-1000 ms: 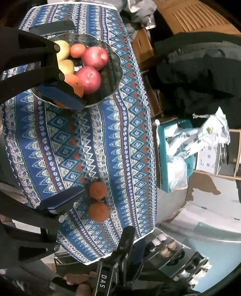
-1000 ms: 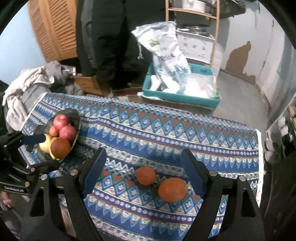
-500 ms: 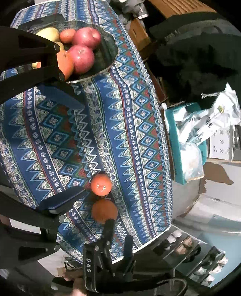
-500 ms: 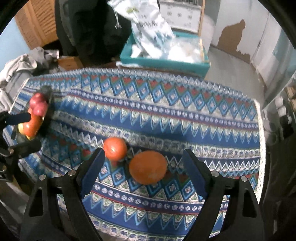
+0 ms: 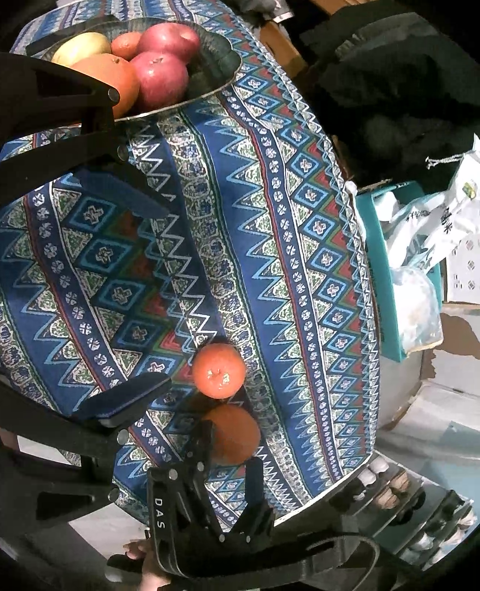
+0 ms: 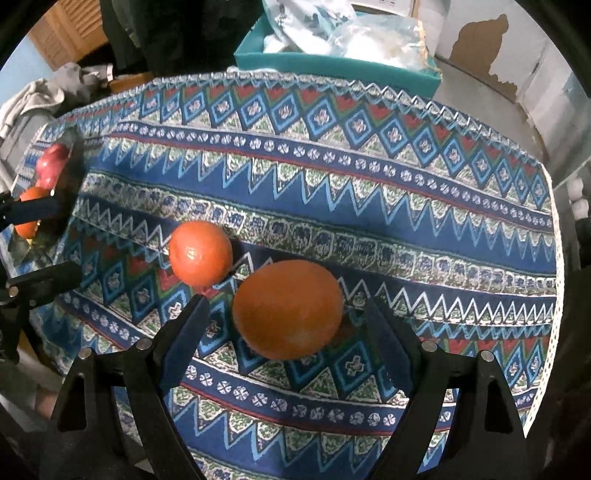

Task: Organize fruits
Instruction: 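Grasp a tangerine with the left tool while the right tool grasps the other one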

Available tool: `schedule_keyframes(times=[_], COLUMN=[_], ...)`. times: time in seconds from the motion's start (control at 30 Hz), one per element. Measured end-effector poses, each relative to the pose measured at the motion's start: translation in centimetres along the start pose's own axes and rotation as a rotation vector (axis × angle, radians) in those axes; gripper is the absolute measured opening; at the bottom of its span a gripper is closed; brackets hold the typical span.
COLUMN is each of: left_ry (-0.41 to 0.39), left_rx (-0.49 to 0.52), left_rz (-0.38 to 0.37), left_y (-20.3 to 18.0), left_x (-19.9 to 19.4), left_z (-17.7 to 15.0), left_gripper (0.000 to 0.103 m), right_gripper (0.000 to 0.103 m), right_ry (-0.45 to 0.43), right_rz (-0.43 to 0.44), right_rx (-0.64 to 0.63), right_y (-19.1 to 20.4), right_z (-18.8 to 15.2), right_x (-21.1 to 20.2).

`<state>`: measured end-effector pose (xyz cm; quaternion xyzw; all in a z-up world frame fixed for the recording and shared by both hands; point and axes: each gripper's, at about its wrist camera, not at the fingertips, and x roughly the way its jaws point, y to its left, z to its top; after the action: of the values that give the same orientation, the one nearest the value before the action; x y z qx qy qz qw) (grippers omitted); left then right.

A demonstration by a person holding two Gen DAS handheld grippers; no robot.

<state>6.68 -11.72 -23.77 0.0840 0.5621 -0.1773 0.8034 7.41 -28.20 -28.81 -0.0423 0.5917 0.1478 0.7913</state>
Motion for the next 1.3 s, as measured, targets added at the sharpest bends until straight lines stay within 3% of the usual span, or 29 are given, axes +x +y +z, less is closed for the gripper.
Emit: schedule_keyframes(times=[0.13, 0.27, 0.43, 0.83, 1.3], left_ry=[0.006, 0.011, 0.010, 0.033, 0.077], left_rx=[0.009, 0.010, 0.007, 0.024, 0.009], left_rz=[-0.004, -0.019, -0.037, -0.070, -0.075], left_y=[-0.3, -0.5, -0.9, -3.5, -5.3], left_x=[0.7, 1.1, 1.5, 4.2, 7.4], left_z=[0.1, 0.2, 0.7, 2.1, 3.6], left_gripper=[0.086, 0.086, 0.086, 0.086, 0.086], right_gripper=[0.085, 0.071, 0.067, 0.067, 0.067], right_ry=[-0.004, 0.005, 0.001, -0.086, -0.084], right_rz=[0.003, 0.018, 0.037, -0.014, 0.002], right_rx=[-0.010, -0.012, 0.003, 0.090, 0.155], right_y=[0.1, 0.0, -0.3, -4.0, -6.5], right_z=[0.1, 0.2, 0.1, -0.1, -1.0], right_x=[0.7, 1.4, 1.3, -1.1, -0.9])
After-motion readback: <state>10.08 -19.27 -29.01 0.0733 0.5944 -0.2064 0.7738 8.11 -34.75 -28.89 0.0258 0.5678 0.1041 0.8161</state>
